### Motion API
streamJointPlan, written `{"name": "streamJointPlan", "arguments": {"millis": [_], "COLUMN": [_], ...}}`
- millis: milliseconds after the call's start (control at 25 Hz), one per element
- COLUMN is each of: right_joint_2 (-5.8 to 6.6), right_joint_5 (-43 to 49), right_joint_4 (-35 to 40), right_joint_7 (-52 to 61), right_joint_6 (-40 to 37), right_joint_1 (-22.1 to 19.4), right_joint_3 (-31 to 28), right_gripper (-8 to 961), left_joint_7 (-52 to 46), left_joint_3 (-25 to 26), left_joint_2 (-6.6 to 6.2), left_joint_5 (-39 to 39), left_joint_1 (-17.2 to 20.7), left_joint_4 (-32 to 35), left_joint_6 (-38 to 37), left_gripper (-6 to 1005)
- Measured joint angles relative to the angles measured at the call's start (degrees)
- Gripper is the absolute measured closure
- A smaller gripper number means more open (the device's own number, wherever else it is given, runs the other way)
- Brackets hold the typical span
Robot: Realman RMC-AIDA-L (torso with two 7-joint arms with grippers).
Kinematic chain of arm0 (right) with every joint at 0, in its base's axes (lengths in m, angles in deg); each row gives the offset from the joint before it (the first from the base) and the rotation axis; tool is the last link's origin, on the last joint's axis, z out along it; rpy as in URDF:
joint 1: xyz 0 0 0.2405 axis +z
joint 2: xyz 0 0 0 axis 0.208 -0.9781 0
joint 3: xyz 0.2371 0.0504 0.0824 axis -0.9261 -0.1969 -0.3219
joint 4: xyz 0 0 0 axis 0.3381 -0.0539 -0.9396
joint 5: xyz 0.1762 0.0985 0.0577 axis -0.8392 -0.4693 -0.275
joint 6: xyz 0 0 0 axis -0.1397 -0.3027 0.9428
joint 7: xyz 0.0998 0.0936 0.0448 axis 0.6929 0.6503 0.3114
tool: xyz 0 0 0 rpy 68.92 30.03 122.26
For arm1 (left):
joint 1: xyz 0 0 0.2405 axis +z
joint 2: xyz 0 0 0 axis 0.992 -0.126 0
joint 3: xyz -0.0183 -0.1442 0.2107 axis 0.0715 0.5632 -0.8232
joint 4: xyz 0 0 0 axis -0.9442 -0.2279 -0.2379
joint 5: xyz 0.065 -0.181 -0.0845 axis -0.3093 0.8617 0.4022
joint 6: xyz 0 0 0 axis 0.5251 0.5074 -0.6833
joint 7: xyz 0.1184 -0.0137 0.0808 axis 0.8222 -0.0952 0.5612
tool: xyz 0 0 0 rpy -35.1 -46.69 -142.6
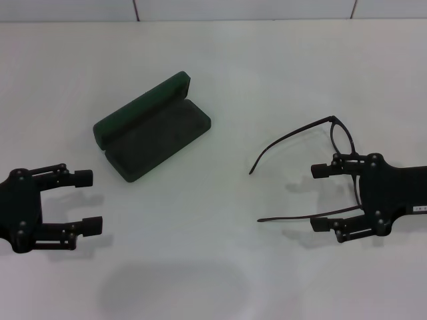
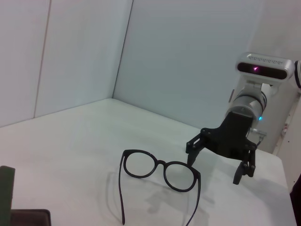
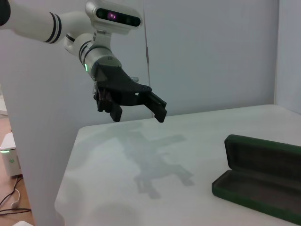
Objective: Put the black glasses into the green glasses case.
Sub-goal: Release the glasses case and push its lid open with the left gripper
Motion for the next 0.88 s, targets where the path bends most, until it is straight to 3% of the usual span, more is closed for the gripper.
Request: {"name": "streamJointPlan", "arguments": {"millis": [600,880], "right_joint_2": [-0.02,-0.09], "right_joint_5": [0.1,0.1], "right_joint_4": [0.0,0.0], "right_joint_7": [0.0,0.0], "right_joint_6": [0.1,0.2], "right_joint_1": [-0.1,-0.1], "right_joint_3": [0.0,0.0], "right_gripper": [83,83], "left_joint_7": [-1.9,-19.7], "left_joint_3": [0.0,1.6], "left_joint_2": [0.0,-0.45], "left_joint_5": [0.7,0.7], "left_joint_1": [-0.1,-4.1], "left_joint_4": [0.0,0.1], "left_joint_6": [0.0,3.9], "left_gripper": [131,132]}}
